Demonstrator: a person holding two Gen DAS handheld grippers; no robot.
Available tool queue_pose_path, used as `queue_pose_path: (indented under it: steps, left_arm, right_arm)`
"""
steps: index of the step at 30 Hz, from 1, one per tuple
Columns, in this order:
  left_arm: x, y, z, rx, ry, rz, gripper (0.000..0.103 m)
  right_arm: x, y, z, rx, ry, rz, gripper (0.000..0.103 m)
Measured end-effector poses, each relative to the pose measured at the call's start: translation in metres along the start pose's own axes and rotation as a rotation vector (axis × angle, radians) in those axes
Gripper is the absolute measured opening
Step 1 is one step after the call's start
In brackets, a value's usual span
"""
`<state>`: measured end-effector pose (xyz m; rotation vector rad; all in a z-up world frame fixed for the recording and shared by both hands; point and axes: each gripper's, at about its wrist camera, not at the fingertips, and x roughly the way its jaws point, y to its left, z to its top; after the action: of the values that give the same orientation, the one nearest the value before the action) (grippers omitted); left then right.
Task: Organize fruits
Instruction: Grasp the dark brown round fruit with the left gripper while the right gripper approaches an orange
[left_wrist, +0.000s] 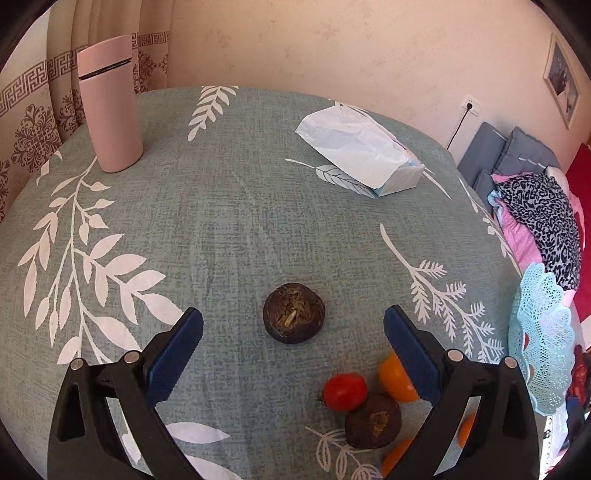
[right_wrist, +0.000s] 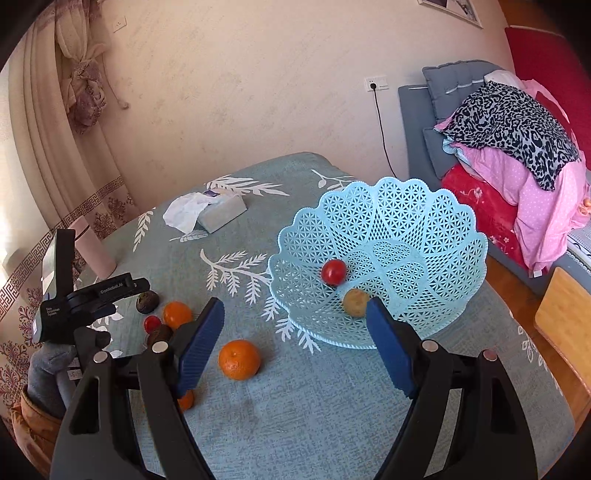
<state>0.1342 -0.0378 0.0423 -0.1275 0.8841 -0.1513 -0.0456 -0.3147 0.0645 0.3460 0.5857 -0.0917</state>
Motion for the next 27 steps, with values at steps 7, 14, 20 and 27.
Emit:
queue_pose_path:
  steps: [7, 14, 20, 27]
  left_arm:
    - [0.027, -0.009, -0.003, 0.063, 0.041, 0.016, 0.064]
    - [0.013, -0.006, -0.004, 0.065, 0.016, 0.026, 0.042]
    - [-0.026, -0.011, -0.002, 0.076, -0.092, 0.058, 0.042]
    - [-0.061, -0.009, 0.003, 0.054, -0.171, 0.039, 0.042]
  right_arm:
    - [0.007, 0.018, -0.011, -0.054, 0.038, 0.044, 0.080]
    - [0.012, 0.034, -0.022, -0.107, 0.069, 0.095, 0.080]
    - [0.018, 0.052, -0.035, -0.137, 0.125, 0.167, 0.080]
    - [0.035, 0.058, -0.046, -0.105, 0.218, 0.219, 0.080]
